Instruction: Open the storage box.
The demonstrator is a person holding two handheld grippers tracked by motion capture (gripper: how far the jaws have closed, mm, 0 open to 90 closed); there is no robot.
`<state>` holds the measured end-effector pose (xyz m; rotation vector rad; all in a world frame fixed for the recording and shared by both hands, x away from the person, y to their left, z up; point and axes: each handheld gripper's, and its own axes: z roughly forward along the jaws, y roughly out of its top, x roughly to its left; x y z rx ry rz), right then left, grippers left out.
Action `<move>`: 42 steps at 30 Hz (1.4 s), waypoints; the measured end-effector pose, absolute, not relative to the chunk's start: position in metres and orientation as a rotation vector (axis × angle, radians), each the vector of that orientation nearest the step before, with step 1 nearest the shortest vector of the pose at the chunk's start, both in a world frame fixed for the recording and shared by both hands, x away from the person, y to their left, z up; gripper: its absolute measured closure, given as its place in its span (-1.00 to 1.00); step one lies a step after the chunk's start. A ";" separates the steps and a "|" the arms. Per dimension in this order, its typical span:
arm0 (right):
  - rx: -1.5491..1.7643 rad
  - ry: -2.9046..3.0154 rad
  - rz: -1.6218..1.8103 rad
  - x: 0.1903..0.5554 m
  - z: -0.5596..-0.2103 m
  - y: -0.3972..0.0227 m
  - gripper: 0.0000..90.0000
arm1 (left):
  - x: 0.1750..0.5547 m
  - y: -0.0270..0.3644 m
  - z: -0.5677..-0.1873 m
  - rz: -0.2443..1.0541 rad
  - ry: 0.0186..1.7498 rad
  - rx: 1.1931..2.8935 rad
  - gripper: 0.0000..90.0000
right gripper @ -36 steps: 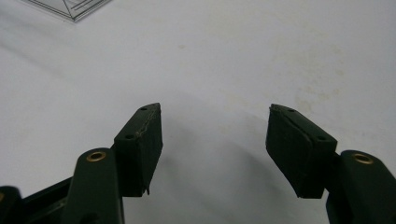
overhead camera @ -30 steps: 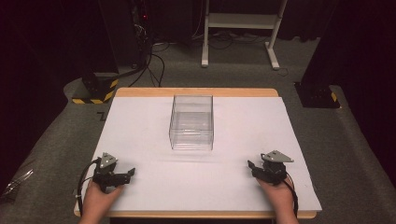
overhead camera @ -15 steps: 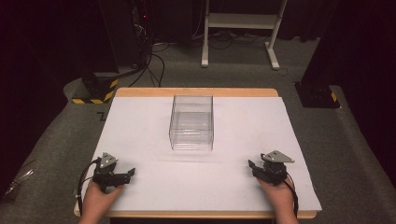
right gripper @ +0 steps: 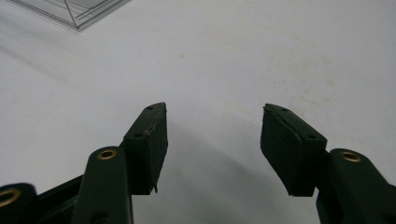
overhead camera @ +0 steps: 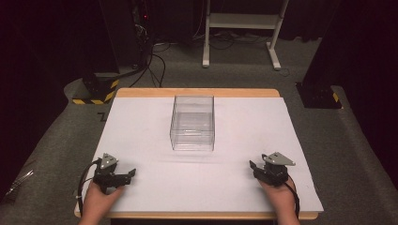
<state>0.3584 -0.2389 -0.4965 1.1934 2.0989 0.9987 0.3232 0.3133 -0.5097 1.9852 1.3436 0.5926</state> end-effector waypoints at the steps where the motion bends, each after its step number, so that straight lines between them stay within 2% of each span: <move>1: 1.190 2.097 1.004 0.358 -0.496 -0.238 -0.07 | 0.323 0.313 -0.510 0.593 1.343 1.986 -0.73; 25: 1.130 2.096 1.063 0.351 -0.488 -0.225 -0.11 | 0.323 0.313 -0.510 0.592 1.343 1.986 -0.73; 42: 1.101 2.104 1.141 0.345 -0.483 -0.209 -0.06 | 0.323 0.313 -0.510 0.591 1.343 1.985 -0.73</move>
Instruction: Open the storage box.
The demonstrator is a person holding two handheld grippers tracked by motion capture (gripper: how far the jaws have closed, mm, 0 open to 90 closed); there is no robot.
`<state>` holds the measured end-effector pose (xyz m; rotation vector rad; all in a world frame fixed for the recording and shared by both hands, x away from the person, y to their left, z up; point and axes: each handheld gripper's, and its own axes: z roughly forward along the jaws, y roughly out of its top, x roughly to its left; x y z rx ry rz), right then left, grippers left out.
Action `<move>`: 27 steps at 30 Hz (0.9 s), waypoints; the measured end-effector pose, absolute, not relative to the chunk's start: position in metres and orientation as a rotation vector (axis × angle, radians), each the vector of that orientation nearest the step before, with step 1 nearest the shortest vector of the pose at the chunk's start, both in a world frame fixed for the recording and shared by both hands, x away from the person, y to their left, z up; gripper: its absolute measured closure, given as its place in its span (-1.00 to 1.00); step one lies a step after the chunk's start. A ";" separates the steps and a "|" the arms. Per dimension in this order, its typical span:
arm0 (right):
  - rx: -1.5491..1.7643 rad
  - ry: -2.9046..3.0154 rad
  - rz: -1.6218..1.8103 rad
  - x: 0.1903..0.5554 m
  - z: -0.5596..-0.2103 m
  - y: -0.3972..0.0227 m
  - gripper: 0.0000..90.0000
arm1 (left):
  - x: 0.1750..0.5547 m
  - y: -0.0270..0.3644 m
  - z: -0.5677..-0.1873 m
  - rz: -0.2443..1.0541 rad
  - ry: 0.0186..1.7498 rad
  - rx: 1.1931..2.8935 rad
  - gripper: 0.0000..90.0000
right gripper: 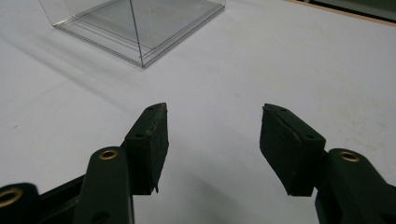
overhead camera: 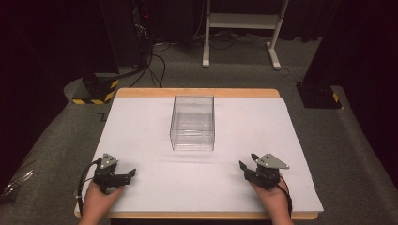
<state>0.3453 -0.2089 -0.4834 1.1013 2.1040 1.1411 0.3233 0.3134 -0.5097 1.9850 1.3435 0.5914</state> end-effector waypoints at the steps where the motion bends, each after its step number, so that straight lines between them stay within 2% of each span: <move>1: 1.101 2.105 1.144 0.345 -0.483 -0.208 -0.06 | 0.323 0.313 -0.510 0.591 1.343 1.985 -0.73; 27: 0.982 2.141 1.220 0.332 -0.476 -0.173 0.07 | 0.323 0.314 -0.510 0.590 1.341 1.989 -0.73</move>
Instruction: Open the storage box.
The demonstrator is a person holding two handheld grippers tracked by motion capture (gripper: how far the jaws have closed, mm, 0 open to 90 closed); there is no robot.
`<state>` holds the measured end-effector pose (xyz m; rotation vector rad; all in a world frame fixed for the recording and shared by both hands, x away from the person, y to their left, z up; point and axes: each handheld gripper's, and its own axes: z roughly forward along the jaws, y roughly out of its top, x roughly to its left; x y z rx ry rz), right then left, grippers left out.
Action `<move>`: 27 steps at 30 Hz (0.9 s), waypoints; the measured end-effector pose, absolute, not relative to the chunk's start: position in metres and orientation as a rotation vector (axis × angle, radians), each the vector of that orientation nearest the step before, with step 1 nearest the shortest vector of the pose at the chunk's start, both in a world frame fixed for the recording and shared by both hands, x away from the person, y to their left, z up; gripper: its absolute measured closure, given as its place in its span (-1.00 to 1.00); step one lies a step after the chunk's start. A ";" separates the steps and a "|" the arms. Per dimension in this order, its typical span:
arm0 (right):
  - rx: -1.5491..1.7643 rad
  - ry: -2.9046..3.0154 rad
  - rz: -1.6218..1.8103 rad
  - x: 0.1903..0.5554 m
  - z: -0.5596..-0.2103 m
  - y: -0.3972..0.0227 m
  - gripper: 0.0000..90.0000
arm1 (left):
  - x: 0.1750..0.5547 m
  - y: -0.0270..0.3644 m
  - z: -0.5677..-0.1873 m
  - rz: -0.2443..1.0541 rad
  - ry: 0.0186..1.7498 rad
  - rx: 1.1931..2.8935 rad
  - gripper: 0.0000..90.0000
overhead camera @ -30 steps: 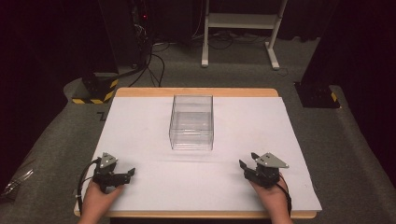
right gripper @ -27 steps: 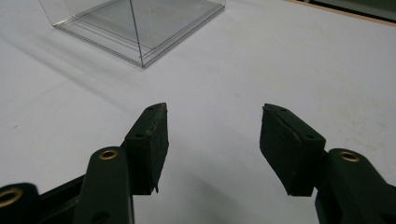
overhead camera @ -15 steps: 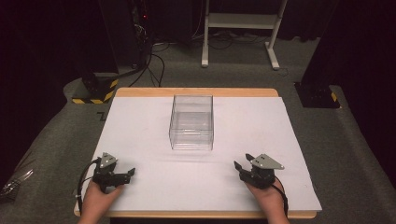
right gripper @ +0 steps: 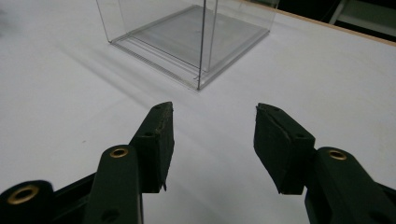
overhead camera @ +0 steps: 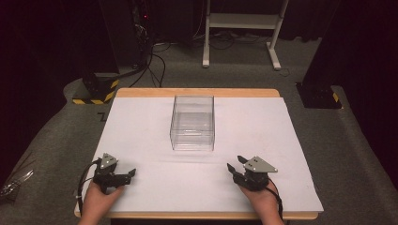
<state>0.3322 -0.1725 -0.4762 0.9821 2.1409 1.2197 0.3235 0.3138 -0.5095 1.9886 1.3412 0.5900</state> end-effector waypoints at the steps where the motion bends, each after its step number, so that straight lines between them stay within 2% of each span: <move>1: 0.981 2.144 1.226 0.332 -0.476 -0.171 0.07 | 0.323 0.314 -0.510 0.590 1.341 1.989 -0.73; 14: 0.954 2.166 1.260 0.330 -0.476 -0.141 0.12 | 0.323 0.313 -0.510 0.590 1.343 1.987 -0.73; 27: 0.956 2.196 1.269 0.341 -0.476 -0.122 0.04 | 0.323 0.313 -0.510 0.591 1.343 1.987 -0.73</move>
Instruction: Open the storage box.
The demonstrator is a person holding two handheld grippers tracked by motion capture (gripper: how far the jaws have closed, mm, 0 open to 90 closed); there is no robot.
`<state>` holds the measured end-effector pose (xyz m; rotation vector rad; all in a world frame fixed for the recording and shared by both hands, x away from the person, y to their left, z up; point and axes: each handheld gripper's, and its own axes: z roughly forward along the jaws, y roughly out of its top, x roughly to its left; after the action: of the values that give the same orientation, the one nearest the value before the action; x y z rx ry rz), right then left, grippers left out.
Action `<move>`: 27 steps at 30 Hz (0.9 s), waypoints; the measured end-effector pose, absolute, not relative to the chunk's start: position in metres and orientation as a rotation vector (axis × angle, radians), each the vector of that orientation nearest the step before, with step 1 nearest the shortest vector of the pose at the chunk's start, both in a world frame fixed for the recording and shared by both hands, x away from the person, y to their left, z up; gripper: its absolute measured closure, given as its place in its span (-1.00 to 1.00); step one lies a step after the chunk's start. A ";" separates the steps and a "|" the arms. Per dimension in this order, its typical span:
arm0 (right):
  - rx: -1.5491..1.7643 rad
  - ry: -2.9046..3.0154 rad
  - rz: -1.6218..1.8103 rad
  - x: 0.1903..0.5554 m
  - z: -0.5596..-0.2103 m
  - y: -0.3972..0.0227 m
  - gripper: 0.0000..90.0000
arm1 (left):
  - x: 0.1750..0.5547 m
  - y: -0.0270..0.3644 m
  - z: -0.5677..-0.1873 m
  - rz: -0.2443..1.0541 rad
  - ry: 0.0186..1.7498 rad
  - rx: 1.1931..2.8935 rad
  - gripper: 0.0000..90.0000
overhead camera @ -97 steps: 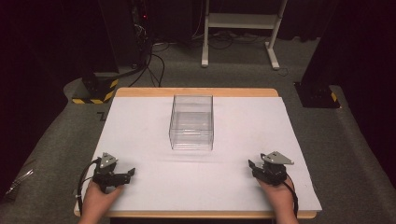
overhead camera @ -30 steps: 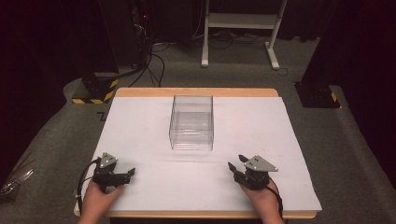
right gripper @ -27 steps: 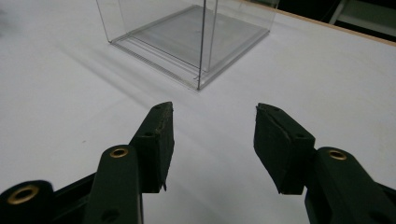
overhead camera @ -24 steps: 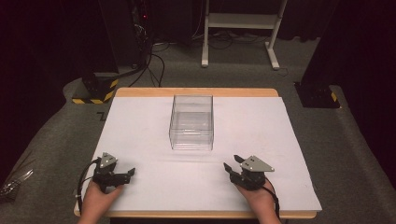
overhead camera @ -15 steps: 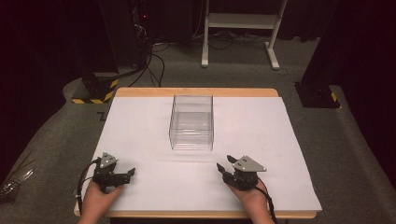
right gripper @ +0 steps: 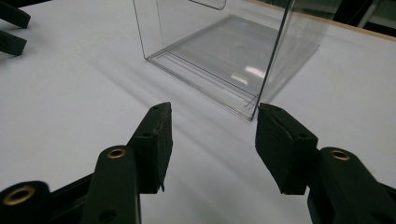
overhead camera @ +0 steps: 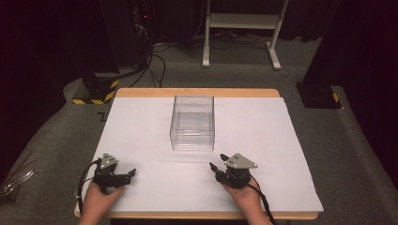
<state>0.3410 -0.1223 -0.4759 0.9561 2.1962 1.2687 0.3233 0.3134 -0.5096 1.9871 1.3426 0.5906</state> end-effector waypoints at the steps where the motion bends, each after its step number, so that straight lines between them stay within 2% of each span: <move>1: 0.954 2.196 1.269 0.342 -0.476 -0.121 0.03 | 0.323 0.313 -0.510 0.591 1.342 1.987 -0.73; 27: 0.972 2.206 1.388 0.389 -0.465 -0.085 0.14 | 0.323 0.314 -0.510 0.594 1.341 1.987 -0.73</move>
<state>0.3890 -0.0849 -0.4655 0.9716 2.2061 1.3882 0.3232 0.3135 -0.5097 1.9873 1.3411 0.5939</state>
